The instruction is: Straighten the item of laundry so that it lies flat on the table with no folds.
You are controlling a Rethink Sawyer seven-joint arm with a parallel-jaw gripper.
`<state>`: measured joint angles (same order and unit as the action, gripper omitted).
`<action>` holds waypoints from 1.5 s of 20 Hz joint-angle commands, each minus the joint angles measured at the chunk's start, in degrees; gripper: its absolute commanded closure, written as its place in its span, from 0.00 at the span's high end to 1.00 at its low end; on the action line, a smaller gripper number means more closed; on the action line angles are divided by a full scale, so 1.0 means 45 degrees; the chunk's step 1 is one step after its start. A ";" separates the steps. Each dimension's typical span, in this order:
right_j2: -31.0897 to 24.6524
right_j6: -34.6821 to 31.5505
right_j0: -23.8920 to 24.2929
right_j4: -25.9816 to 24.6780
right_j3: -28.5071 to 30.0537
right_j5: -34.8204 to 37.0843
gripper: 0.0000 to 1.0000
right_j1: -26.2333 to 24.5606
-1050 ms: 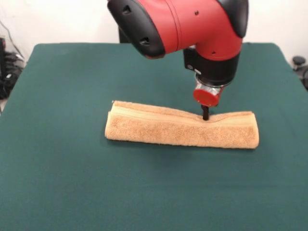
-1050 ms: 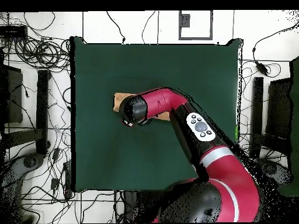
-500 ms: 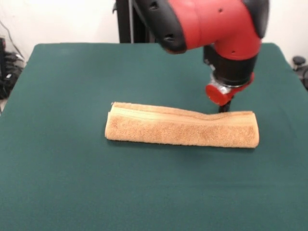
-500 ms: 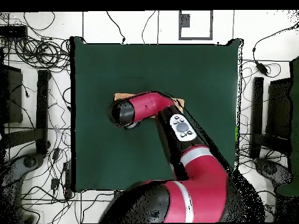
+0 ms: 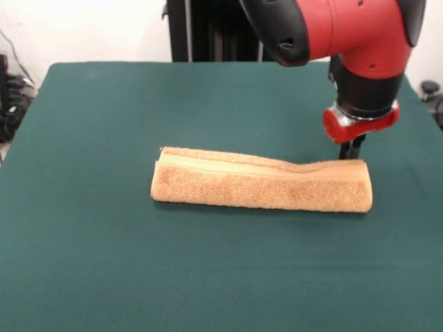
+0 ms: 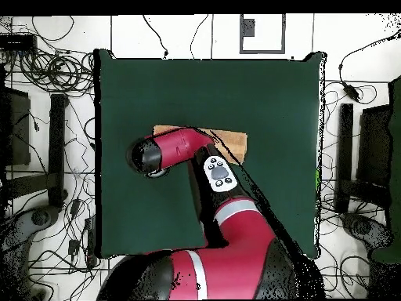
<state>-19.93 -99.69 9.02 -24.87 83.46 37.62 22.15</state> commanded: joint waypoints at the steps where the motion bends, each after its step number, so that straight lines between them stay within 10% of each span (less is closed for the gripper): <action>1: 0.0862 -0.2890 -0.0074 0.0802 0.0325 -0.0475 0.00 0.0066; 7: 0.0632 -0.2204 -0.0071 0.0655 0.0187 -0.1013 0.00 0.0327; 23: 0.5247 -0.7354 -0.4459 0.2509 0.4117 -0.7142 0.00 0.0651; 30: 0.4909 -0.5767 -0.4641 0.2731 0.5453 -0.7013 0.00 0.2023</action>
<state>1.12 -112.80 -11.08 -15.51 98.42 8.16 28.21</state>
